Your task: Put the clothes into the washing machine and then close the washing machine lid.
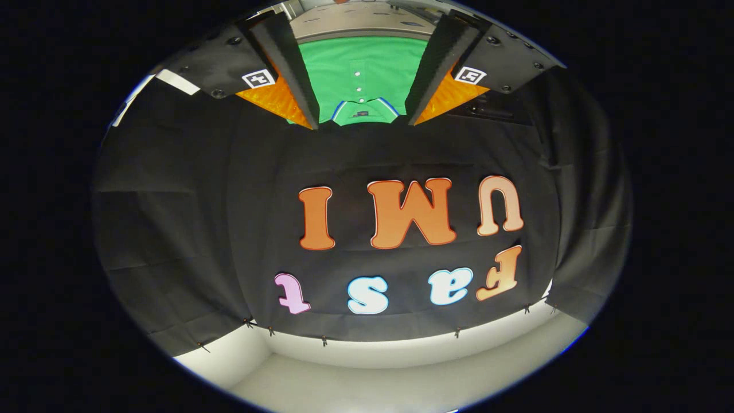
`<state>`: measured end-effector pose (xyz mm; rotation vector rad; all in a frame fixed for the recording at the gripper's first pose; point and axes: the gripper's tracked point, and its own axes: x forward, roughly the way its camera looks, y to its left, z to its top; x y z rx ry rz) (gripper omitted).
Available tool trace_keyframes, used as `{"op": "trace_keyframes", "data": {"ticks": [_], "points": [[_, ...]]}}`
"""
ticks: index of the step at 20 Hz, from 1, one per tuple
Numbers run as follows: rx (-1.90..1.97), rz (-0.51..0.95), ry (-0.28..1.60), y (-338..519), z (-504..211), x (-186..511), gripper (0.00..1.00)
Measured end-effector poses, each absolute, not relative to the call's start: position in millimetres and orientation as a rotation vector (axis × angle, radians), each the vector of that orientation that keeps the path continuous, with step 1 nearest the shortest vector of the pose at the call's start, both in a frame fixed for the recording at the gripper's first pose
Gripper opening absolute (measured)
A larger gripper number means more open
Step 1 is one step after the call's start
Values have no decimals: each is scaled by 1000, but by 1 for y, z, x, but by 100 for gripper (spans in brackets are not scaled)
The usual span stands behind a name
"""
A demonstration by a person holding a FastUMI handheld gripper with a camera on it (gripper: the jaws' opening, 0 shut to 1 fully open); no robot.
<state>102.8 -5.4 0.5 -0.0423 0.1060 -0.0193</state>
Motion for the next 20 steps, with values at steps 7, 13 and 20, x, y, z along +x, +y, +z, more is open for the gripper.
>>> {"op": "trace_keyframes", "data": {"ticks": [7, 13, 20], "points": [[-68, -35, 292, -12, -58, 193, 98], [-82, -45, 506, -13, -143, 240, 98], [-109, -57, 703, -14, -195, 252, 99]]}}
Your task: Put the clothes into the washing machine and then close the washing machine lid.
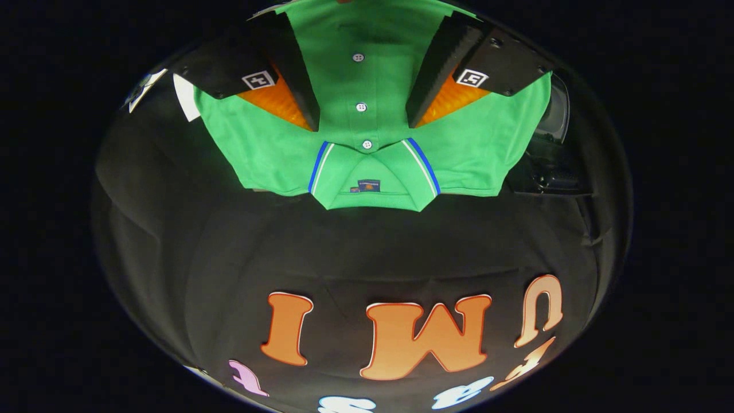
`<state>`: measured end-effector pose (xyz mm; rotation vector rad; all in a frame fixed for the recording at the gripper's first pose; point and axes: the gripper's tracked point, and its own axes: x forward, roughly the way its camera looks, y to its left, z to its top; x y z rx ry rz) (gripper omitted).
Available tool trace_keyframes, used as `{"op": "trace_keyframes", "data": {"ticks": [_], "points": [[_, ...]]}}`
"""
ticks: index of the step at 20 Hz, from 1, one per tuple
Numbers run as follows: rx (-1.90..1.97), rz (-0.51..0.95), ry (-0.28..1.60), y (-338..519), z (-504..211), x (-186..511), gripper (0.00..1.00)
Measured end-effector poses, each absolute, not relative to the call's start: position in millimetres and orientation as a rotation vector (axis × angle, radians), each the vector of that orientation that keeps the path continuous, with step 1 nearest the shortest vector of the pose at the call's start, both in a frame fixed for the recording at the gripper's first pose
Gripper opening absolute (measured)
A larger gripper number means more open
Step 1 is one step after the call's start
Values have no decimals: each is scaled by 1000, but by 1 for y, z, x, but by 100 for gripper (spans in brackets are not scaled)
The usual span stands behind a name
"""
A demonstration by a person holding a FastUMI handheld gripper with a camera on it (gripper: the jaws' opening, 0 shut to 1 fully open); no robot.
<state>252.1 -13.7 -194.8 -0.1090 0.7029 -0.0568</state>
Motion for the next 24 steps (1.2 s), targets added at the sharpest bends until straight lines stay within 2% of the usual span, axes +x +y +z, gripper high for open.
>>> {"op": "trace_keyframes", "data": {"ticks": [4, 10, 14, 17, 19, 22, 23, 24], "points": [[9, -64, 763, -14, -198, 251, 99], [-13, -49, 851, -12, -200, 250, 98], [-59, 19, 909, -3, -201, 249, 73], [-54, 43, 929, -1, -199, 250, 33], [-32, 13, 946, 0, -199, 249, 19], [-24, -14, 917, 0, -197, 255, 19], [-39, -10, 888, 0, -198, 252, 9], [-40, -13, 860, 0, -196, 252, 9]]}}
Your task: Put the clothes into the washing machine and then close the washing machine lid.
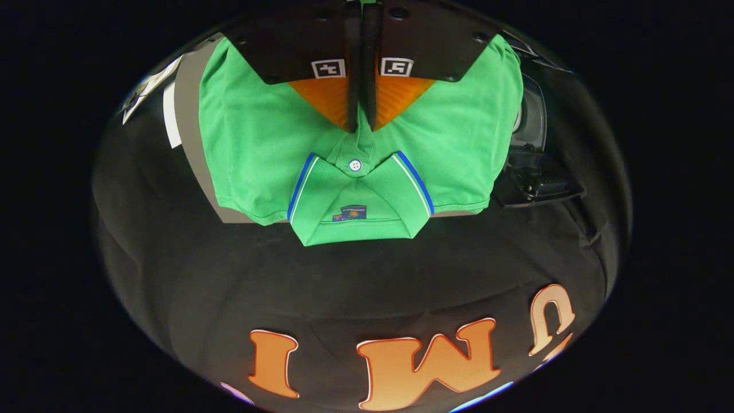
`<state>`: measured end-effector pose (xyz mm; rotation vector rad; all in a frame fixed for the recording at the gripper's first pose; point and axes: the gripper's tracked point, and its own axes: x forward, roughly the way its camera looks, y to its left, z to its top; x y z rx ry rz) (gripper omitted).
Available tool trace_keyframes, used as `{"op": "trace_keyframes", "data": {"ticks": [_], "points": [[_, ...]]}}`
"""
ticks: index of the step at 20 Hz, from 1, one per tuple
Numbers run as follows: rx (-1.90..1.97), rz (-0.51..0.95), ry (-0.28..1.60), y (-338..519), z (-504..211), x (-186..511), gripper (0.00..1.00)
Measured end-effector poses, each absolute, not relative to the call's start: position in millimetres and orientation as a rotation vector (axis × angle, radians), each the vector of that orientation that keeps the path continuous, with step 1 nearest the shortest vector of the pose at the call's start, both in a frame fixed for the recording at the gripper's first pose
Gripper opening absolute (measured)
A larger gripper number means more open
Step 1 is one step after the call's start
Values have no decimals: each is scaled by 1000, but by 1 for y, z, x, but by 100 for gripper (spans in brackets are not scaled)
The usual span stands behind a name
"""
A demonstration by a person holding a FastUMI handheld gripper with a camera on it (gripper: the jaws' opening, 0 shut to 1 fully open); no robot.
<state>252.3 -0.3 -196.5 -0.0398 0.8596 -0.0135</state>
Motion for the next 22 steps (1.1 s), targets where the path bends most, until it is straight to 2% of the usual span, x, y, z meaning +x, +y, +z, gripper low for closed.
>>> {"op": "trace_keyframes", "data": {"ticks": [4, 10, 22], "points": [[-39, -24, 751, -2, -191, 250, 9], [-17, 3, 538, 12, -135, 251, 9], [158, 102, 350, 26, -59, 218, 8]]}}
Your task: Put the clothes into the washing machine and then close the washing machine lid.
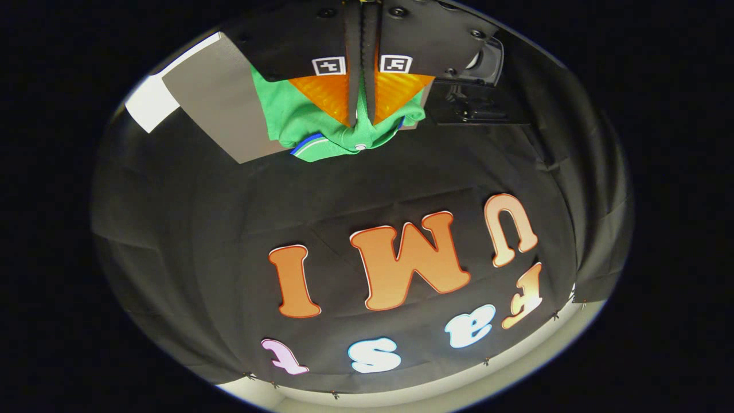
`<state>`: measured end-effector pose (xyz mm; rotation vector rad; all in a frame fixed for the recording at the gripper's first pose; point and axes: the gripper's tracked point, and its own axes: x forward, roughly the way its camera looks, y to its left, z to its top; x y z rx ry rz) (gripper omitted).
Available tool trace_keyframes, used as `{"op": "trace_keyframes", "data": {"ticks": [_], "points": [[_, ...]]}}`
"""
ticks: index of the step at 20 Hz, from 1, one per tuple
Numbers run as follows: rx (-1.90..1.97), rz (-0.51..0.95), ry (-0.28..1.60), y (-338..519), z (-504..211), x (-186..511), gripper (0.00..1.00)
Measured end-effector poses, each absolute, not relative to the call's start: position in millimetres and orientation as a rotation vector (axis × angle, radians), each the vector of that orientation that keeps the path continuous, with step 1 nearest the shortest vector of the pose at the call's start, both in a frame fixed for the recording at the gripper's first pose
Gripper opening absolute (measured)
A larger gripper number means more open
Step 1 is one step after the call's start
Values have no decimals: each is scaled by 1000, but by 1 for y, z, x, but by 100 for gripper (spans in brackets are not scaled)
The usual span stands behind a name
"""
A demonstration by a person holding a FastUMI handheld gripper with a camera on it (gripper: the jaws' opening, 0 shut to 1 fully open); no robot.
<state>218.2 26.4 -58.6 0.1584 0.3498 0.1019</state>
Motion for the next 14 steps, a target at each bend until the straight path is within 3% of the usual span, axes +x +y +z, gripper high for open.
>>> {"op": "trace_keyframes", "data": {"ticks": [14], "points": [[237, 418, 249, 164, 17, 171, 8]]}}
